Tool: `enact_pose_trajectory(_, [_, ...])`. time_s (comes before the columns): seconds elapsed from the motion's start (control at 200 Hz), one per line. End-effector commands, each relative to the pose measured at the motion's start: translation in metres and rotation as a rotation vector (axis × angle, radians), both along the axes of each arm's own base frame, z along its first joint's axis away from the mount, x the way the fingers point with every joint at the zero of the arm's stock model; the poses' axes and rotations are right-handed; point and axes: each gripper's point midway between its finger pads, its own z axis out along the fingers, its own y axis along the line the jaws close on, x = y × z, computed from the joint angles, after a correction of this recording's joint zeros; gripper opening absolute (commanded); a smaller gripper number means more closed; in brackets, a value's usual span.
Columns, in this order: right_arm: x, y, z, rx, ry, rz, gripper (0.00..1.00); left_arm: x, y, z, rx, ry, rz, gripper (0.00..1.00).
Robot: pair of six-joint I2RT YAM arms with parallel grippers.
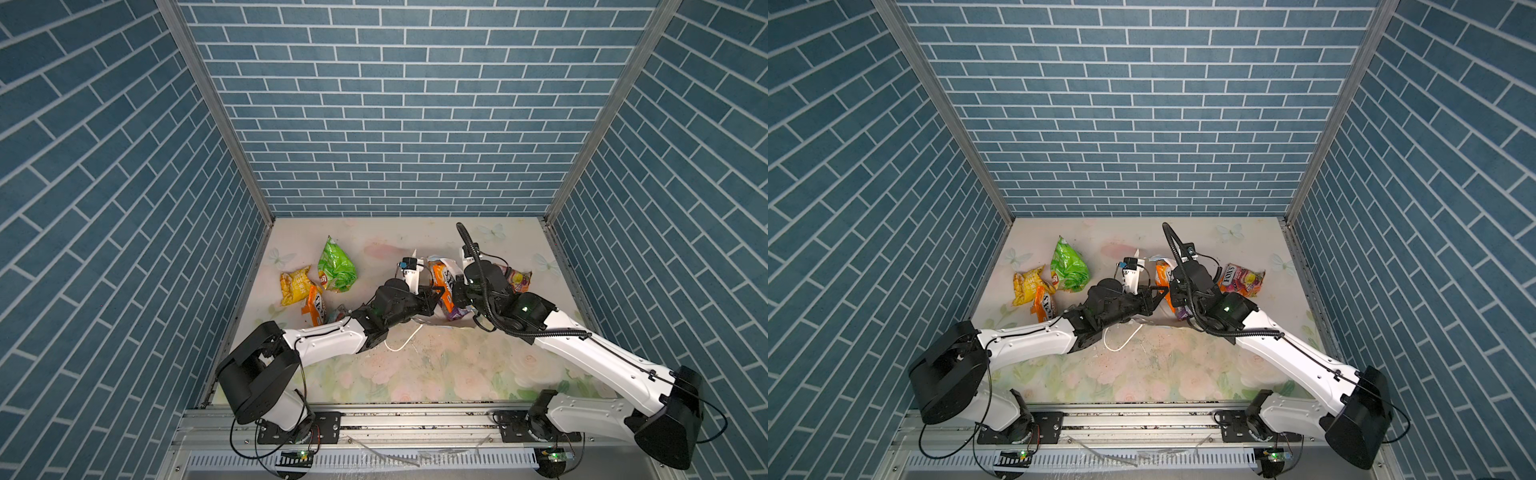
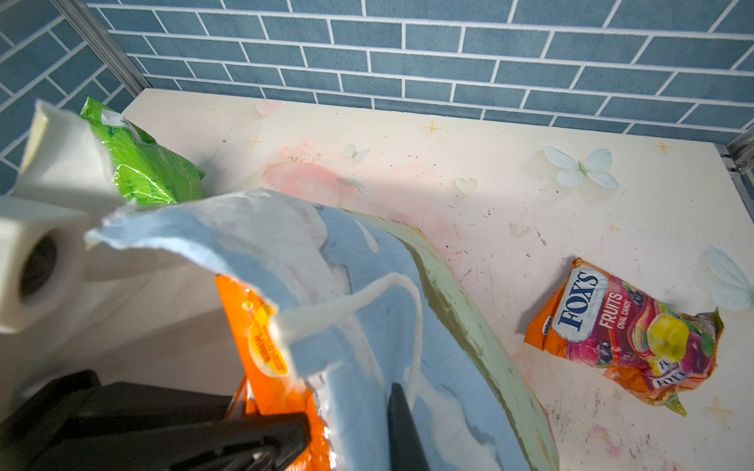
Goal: Take the snacks out of the paper bag
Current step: Pick up the snack from the paper bag.
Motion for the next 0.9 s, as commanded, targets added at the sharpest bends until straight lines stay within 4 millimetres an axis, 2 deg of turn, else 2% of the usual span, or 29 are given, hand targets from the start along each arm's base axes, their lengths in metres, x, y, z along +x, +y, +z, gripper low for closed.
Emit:
enact_pose_trajectory(0.0, [0.000,-0.009,-0.003,-0.039,0.018,-0.037,0.00,0.004,0.006,0.037,-0.091,-0.091,0.014,0.00])
enact_pose_trajectory(0.895, [0.000,-0.011,-0.004,-0.041,0.019,-0.042,0.00,0.000,0.013,0.048,-0.112,-0.113,0.017,0.00])
